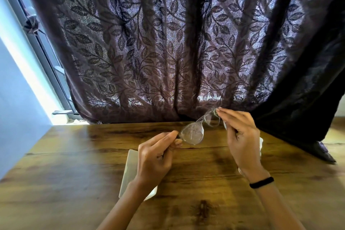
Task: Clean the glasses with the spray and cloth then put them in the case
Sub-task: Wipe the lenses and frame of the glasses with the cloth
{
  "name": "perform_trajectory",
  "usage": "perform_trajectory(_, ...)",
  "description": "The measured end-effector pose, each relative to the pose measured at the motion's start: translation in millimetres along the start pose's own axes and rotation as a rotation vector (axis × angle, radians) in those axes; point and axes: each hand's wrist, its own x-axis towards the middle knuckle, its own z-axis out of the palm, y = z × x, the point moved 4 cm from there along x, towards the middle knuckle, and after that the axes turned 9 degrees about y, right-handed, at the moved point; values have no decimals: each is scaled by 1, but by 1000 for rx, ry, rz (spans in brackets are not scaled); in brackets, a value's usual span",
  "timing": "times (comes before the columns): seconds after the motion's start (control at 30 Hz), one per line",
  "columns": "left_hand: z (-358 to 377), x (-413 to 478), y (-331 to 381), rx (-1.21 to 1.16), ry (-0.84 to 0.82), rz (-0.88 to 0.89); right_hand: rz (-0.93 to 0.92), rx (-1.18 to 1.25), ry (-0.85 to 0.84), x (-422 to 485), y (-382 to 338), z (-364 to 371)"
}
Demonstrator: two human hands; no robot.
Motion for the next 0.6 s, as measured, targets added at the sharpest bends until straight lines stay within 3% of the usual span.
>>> perform_trajectory(0.3, 1, -3, -6, 111, 8, 3, -58, 38, -44, 3, -22, 14)
perform_trajectory(0.6, -3, 1, -6, 62, 74, -36, -46, 80, -83, -22, -28, 9)
